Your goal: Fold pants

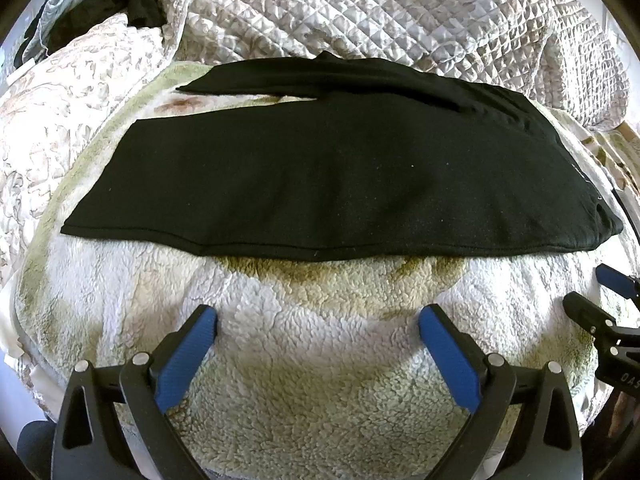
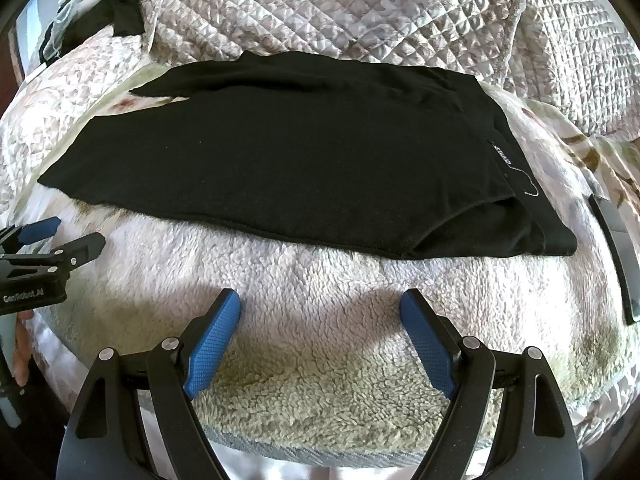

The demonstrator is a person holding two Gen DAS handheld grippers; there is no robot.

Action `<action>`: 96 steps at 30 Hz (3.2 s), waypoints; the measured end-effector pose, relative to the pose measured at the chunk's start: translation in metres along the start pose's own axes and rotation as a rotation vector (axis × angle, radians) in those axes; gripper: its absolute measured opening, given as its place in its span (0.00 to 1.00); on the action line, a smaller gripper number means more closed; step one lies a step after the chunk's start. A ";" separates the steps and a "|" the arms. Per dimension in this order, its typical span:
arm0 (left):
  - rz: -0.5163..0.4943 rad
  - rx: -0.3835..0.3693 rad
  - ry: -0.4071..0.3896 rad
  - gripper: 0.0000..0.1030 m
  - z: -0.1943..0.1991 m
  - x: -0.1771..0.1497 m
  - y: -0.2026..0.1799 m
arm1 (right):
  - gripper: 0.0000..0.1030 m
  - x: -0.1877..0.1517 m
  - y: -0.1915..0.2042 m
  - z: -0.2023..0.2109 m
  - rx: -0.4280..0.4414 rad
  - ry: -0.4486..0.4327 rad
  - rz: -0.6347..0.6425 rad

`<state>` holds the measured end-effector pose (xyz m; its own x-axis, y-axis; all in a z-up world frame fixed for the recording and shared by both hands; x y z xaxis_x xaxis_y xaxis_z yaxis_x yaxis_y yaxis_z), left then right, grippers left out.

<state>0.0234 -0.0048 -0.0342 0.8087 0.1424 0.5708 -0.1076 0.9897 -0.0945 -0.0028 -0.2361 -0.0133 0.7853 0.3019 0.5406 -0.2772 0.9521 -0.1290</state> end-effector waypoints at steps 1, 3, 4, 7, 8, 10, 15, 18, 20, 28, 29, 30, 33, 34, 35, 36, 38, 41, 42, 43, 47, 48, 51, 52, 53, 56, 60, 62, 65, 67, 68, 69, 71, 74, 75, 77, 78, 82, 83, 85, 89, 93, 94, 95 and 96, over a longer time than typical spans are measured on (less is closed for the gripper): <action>0.000 -0.001 -0.001 0.99 0.000 0.000 0.000 | 0.80 0.000 0.000 0.000 0.001 0.000 0.002; -0.001 -0.003 -0.003 0.99 0.000 0.000 0.001 | 0.80 0.000 0.000 0.001 0.002 -0.002 0.005; -0.001 -0.004 -0.003 0.99 0.000 0.000 0.001 | 0.80 0.000 -0.001 0.001 0.003 -0.001 0.006; -0.004 -0.005 -0.002 0.99 0.000 0.000 0.001 | 0.80 0.001 -0.002 0.002 0.005 -0.002 0.011; -0.006 -0.006 -0.001 0.99 0.000 0.000 0.001 | 0.80 0.001 -0.002 0.002 0.005 -0.001 0.013; -0.007 -0.007 -0.001 0.99 0.000 0.000 0.001 | 0.80 0.001 -0.003 0.003 0.005 -0.003 0.011; -0.004 -0.012 -0.003 0.99 0.002 0.000 0.002 | 0.80 0.000 -0.003 0.005 0.007 -0.010 0.008; -0.004 -0.011 -0.004 0.99 0.003 0.000 0.002 | 0.80 0.000 -0.004 0.007 0.005 -0.017 0.000; -0.002 -0.012 -0.006 0.98 0.004 0.000 0.003 | 0.80 0.001 -0.005 0.008 0.004 -0.022 -0.004; 0.011 -0.022 -0.009 0.98 0.007 0.000 0.004 | 0.80 0.003 -0.010 0.011 0.001 -0.037 -0.017; 0.011 -0.023 -0.010 0.98 0.008 0.000 0.005 | 0.80 0.003 -0.011 0.011 0.002 -0.038 -0.018; 0.011 -0.023 -0.011 0.98 0.008 0.000 0.005 | 0.80 0.003 -0.011 0.011 0.002 -0.040 -0.020; 0.013 -0.023 -0.016 0.98 0.009 0.002 0.005 | 0.80 0.004 -0.012 0.011 0.000 -0.045 -0.023; 0.014 -0.024 -0.017 0.98 0.009 0.002 0.006 | 0.80 0.004 -0.013 0.012 0.000 -0.047 -0.026; 0.015 -0.024 -0.019 0.98 0.009 0.003 0.006 | 0.80 0.004 -0.014 0.012 -0.003 -0.048 -0.030; 0.016 -0.023 -0.021 0.98 0.009 0.003 0.007 | 0.80 0.004 -0.015 0.012 -0.003 -0.050 -0.033; 0.017 -0.021 -0.024 0.98 0.009 0.005 0.008 | 0.80 0.005 -0.018 0.012 -0.006 -0.053 -0.040; 0.021 -0.021 -0.026 0.98 0.008 0.007 0.009 | 0.80 0.004 -0.023 0.011 -0.011 -0.051 -0.053; 0.022 -0.021 -0.026 0.98 0.008 0.008 0.010 | 0.80 0.004 -0.025 0.011 -0.013 -0.050 -0.059; 0.024 -0.021 -0.027 0.98 0.008 0.009 0.011 | 0.80 0.003 -0.027 0.011 -0.013 -0.050 -0.063; 0.036 -0.023 -0.026 0.96 0.006 0.010 0.015 | 0.80 0.002 -0.033 0.010 -0.016 -0.050 -0.083; 0.040 -0.025 -0.026 0.96 0.005 0.011 0.016 | 0.80 0.001 -0.035 0.010 -0.015 -0.050 -0.092; 0.055 -0.024 -0.029 0.96 0.004 0.013 0.022 | 0.80 -0.001 -0.041 0.008 -0.013 -0.042 -0.118; 0.060 -0.024 -0.029 0.96 0.004 0.013 0.023 | 0.80 -0.001 -0.043 0.008 -0.013 -0.041 -0.126; 0.067 -0.023 -0.029 0.96 0.003 0.013 0.026 | 0.80 -0.002 -0.045 0.007 -0.014 -0.041 -0.131; 0.082 -0.024 -0.032 0.96 0.001 0.015 0.031 | 0.80 -0.002 -0.050 0.006 -0.012 -0.043 -0.144; 0.095 -0.029 -0.042 0.96 -0.001 0.018 0.037 | 0.80 0.000 -0.057 0.003 0.002 -0.051 -0.172; 0.107 -0.036 -0.047 0.96 -0.002 0.021 0.041 | 0.80 0.003 -0.061 0.002 0.009 -0.057 -0.186; 0.134 -0.058 -0.048 0.96 -0.003 0.024 0.047 | 0.80 0.005 -0.068 0.000 0.025 -0.065 -0.212; 0.148 -0.073 -0.050 0.96 -0.004 0.027 0.050 | 0.80 0.007 -0.070 -0.001 0.029 -0.072 -0.223; 0.157 -0.082 -0.053 0.96 -0.004 0.028 0.051 | 0.80 0.007 -0.071 -0.001 0.031 -0.075 -0.228; 0.164 -0.088 -0.055 0.96 -0.005 0.030 0.052 | 0.80 0.008 -0.073 -0.002 0.034 -0.080 -0.236; 0.175 -0.097 -0.059 0.96 -0.006 0.032 0.055 | 0.80 0.009 -0.078 -0.004 0.040 -0.088 -0.252; 0.197 -0.111 -0.068 0.96 -0.007 0.038 0.060 | 0.80 0.011 -0.089 -0.007 0.041 -0.097 -0.289; 0.210 -0.122 -0.069 0.96 -0.008 0.039 0.062 | 0.80 0.011 -0.094 -0.008 0.045 -0.101 -0.311; 0.241 -0.145 -0.077 0.94 -0.008 0.044 0.068 | 0.80 0.011 -0.105 -0.010 0.059 -0.111 -0.359; 0.251 -0.145 -0.085 0.92 -0.007 0.046 0.071 | 0.80 0.011 -0.110 -0.010 0.066 -0.118 -0.384; 0.314 -0.164 -0.105 0.88 -0.013 0.058 0.089 | 0.80 0.011 -0.125 -0.014 0.099 -0.138 -0.468; 0.319 -0.162 -0.108 0.88 -0.015 0.060 0.090 | 0.80 0.012 -0.126 -0.015 0.102 -0.142 -0.476; 0.310 -0.140 -0.125 0.85 -0.016 0.064 0.089 | 0.79 0.014 -0.128 -0.015 0.106 -0.157 -0.493; 0.365 -0.068 -0.100 0.56 -0.024 0.070 0.100 | 0.48 0.015 -0.134 -0.012 0.090 -0.191 -0.531; 0.381 -0.036 -0.105 0.43 -0.028 0.074 0.107 | 0.37 0.014 -0.150 -0.023 0.100 -0.165 -0.601; 0.379 -0.022 -0.106 0.36 -0.029 0.075 0.107 | 0.25 0.014 -0.153 -0.024 0.095 -0.163 -0.614; 0.380 -0.007 -0.107 0.24 -0.030 0.076 0.109 | 0.12 0.014 -0.156 -0.026 0.090 -0.161 -0.630; 0.384 0.004 -0.106 0.18 -0.031 0.078 0.111 | 0.09 0.014 -0.158 -0.026 0.091 -0.161 -0.640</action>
<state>0.0920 0.1159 -0.0257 0.6452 0.5029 0.5751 -0.3931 0.8640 -0.3146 0.0661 -0.3809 -0.0073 0.7195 -0.3398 0.6056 0.1653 0.9308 0.3259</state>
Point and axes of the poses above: each gripper's, at about its wrist camera, not at the fingertips, and z roughly against the way its jaws point, y to its left, x to its top, the point moved 4 cm from there along -z, roughly the way its jaws point, and after that the axes turned 10 degrees about z, right-handed, at the moved point
